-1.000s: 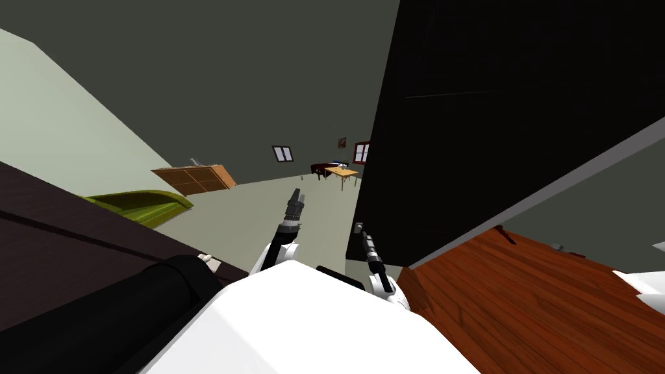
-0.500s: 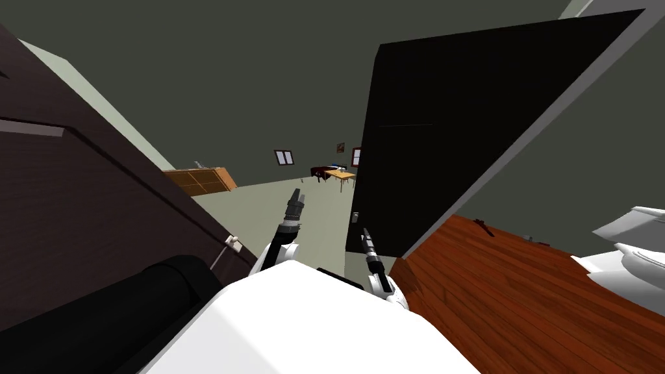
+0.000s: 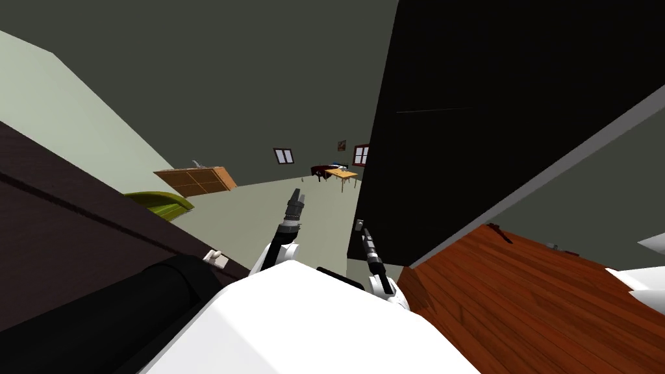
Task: Push the door open
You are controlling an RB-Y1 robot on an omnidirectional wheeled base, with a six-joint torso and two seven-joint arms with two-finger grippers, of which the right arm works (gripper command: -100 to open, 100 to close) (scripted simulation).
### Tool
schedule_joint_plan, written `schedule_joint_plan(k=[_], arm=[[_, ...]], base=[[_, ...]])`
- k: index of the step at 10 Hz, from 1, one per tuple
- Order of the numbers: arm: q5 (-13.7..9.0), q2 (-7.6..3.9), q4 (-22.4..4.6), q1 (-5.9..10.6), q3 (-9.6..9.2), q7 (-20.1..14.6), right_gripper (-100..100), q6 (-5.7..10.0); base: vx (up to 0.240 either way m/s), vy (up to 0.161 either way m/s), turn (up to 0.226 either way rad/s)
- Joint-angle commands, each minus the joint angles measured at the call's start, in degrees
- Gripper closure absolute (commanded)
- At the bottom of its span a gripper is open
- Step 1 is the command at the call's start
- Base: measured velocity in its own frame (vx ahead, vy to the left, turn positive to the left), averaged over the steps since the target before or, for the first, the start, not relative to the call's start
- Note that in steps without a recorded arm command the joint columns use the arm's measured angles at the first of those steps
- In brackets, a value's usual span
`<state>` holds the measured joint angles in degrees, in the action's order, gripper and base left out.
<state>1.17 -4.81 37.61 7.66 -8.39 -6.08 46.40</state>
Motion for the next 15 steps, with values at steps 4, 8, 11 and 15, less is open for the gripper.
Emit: schedule_joint_plan(k=[4,8,11,15], arm=[[-0.27,0.56,-0.4,-0.32,0.55,0.58,-100,1.22],[-0.23,0.49,-0.49,-0.35,0.47,0.5,100,1.15],[-0.23,0.49,-0.49,-0.35,0.47,0.5,100,1.15],[-1.68,0.1,-1.0,0.17,3.3,1.78,100,0.38]], base=[[0.23,0.033,0.025],[0.004,0.001,0.003],[-0.007,-0.001,-0.002],[0.154,0.102,-0.065]])
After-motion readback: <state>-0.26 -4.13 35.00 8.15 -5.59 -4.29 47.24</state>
